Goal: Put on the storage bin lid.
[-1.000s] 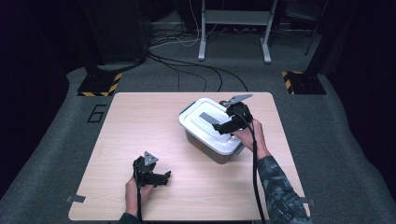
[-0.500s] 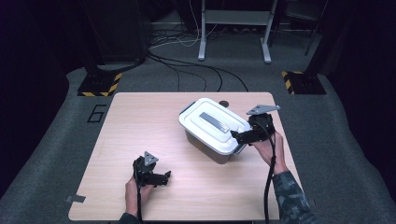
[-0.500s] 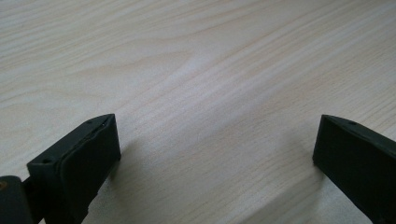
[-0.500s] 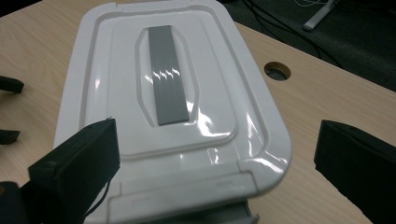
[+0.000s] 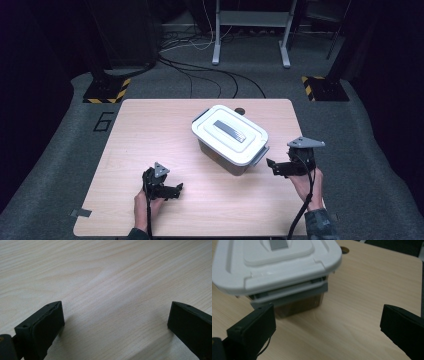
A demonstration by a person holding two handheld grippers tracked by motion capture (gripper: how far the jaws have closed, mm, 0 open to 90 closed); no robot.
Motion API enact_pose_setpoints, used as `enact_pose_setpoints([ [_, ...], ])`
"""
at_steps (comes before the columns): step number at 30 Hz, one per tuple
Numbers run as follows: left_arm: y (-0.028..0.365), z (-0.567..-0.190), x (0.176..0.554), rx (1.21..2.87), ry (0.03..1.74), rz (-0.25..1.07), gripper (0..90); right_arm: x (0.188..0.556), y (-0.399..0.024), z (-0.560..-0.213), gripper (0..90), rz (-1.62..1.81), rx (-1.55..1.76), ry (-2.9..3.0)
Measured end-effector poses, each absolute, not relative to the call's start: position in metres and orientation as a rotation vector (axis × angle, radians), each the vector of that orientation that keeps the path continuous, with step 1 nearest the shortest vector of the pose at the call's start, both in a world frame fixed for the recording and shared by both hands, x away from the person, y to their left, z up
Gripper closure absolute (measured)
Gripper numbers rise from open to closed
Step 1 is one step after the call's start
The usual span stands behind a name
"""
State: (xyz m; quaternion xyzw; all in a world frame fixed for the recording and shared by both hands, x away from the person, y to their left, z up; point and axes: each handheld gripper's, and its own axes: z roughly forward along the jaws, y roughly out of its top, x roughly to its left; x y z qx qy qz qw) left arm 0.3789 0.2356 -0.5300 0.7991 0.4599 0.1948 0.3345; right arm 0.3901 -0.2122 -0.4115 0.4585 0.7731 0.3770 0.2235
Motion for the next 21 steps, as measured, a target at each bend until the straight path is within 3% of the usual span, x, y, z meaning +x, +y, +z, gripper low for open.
enact_pose_setpoints([
  [14, 0.236, -0.530, 0.379, 2.086, 1.200, 0.509, 0.3, 0.364, -0.239, -0.509, 0.0, 0.925, 1.462, 2.171],
  [21, 0.236, -0.530, 0.379, 2.086, 1.200, 0.508, 0.3, 0.355, -0.237, -0.527, 0.0, 0.880, 1.434, 2.134],
])
